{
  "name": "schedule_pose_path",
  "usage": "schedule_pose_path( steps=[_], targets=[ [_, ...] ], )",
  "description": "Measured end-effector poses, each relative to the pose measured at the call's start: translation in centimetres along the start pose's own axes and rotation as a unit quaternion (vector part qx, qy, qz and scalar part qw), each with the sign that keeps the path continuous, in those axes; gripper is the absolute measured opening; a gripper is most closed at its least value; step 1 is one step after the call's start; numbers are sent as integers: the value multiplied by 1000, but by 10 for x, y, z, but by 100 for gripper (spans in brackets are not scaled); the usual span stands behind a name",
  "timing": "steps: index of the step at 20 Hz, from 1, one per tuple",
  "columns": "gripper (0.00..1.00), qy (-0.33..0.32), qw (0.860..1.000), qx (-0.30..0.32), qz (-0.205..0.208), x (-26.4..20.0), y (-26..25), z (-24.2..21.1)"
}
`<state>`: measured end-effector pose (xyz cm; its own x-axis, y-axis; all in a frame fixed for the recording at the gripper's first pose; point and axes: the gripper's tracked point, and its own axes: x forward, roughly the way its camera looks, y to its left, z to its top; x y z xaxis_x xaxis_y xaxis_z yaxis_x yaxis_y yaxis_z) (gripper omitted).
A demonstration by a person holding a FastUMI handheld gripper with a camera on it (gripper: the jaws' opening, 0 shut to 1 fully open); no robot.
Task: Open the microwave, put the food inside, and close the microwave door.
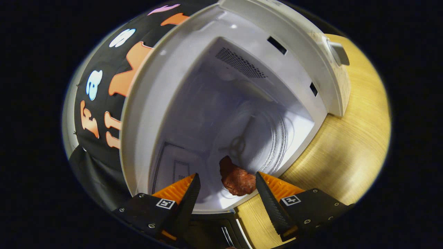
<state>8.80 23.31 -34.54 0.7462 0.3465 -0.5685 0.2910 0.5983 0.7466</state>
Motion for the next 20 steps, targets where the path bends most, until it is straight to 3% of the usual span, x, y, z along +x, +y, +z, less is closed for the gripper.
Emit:
schedule_pose_path(
  steps=[5, 15, 20],
  targets=[
    [95, 8, 999, -45, 14, -60, 11, -1],
    [96, -22, 989, -142, -26, -184, 5, -42],
    [94, -41, 981, -188, -23, -236, 42, -71]
  ],
)
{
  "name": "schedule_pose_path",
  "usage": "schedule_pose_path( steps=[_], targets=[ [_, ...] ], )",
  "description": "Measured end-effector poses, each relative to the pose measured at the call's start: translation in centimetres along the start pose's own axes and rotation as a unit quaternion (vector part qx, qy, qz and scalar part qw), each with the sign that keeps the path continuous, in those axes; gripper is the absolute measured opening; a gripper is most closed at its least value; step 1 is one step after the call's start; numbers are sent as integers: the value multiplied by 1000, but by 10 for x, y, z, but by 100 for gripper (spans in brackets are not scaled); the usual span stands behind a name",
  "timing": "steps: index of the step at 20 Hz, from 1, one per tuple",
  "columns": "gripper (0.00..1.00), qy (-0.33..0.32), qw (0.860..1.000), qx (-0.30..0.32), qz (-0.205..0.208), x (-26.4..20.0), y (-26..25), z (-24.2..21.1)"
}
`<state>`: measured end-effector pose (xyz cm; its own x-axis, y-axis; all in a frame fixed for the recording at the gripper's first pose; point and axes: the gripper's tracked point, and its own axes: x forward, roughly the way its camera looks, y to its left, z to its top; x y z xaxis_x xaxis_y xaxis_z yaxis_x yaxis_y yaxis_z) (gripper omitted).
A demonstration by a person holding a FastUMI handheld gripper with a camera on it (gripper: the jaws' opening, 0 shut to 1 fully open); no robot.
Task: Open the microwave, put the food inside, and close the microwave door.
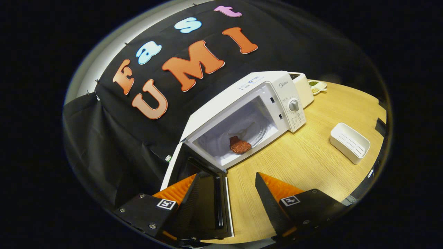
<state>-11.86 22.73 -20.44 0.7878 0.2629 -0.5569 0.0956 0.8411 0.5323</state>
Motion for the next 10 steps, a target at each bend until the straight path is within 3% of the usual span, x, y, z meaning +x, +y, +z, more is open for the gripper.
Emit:
schedule_pose_path(
  steps=[10],
  targets=[
    [81, -1, 992, -88, 90, -58, 120, -38]
  ],
)
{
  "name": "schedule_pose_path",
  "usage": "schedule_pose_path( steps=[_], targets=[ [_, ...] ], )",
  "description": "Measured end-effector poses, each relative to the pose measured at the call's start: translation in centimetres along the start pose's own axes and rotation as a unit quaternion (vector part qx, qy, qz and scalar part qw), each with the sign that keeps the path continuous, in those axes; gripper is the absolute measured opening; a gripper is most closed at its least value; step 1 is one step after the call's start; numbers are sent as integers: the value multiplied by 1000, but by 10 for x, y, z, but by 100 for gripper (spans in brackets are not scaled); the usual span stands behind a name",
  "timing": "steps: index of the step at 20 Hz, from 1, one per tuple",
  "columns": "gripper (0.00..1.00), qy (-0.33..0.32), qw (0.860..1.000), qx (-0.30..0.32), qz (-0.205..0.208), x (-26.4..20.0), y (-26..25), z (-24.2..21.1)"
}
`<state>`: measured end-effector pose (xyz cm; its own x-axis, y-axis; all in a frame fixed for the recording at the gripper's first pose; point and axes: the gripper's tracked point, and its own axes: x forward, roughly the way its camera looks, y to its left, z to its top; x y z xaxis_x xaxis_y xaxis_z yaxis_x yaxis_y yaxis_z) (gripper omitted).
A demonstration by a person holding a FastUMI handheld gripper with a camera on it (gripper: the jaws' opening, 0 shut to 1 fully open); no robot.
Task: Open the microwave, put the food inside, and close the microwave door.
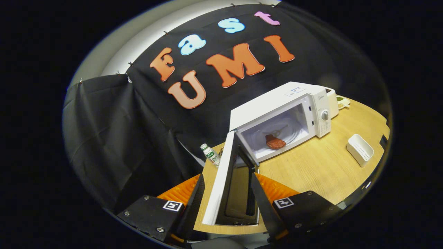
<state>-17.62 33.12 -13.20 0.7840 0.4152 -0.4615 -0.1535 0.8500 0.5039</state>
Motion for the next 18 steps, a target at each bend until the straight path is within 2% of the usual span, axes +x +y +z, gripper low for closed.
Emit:
schedule_pose_path(
  steps=[5, 8, 12, 18],
  targets=[
    [73, 46, 995, -53, 69, -3, 67, -42],
    [67, 86, 989, -78, 88, 2, 87, -77],
    [64, 128, 985, -93, 75, 5, 83, -108],
    [60, 136, 985, -101, 26, -6, 35, -100]
  ],
)
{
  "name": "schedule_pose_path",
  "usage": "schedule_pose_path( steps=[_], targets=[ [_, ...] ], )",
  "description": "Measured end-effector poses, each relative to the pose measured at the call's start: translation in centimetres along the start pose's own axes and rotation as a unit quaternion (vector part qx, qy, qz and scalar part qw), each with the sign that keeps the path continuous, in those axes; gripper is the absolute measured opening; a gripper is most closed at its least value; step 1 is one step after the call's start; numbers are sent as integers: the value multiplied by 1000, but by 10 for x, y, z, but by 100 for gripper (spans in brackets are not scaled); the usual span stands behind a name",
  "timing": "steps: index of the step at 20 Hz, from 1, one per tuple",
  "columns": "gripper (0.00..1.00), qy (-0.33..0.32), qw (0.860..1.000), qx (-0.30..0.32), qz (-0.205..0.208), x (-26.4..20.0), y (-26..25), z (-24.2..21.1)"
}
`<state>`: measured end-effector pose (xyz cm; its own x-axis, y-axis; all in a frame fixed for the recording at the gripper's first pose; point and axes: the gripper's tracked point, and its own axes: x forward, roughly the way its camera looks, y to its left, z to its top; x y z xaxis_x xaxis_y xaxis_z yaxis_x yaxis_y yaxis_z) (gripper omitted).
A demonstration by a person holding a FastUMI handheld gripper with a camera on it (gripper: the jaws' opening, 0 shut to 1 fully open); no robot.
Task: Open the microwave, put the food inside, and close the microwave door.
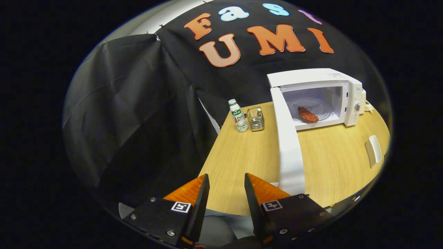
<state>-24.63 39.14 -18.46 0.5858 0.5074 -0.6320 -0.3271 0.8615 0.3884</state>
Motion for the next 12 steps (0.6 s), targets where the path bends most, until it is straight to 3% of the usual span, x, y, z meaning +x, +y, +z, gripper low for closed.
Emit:
schedule_pose_path(
  steps=[3, 6, 12],
  targets=[
    [59, 0, 999, -7, -47, -5, -43, 1],
    [68, -2, 997, 4, -76, -9, -82, 6],
    [68, -7, 989, -16, -148, -5, -167, 19]
  ],
)
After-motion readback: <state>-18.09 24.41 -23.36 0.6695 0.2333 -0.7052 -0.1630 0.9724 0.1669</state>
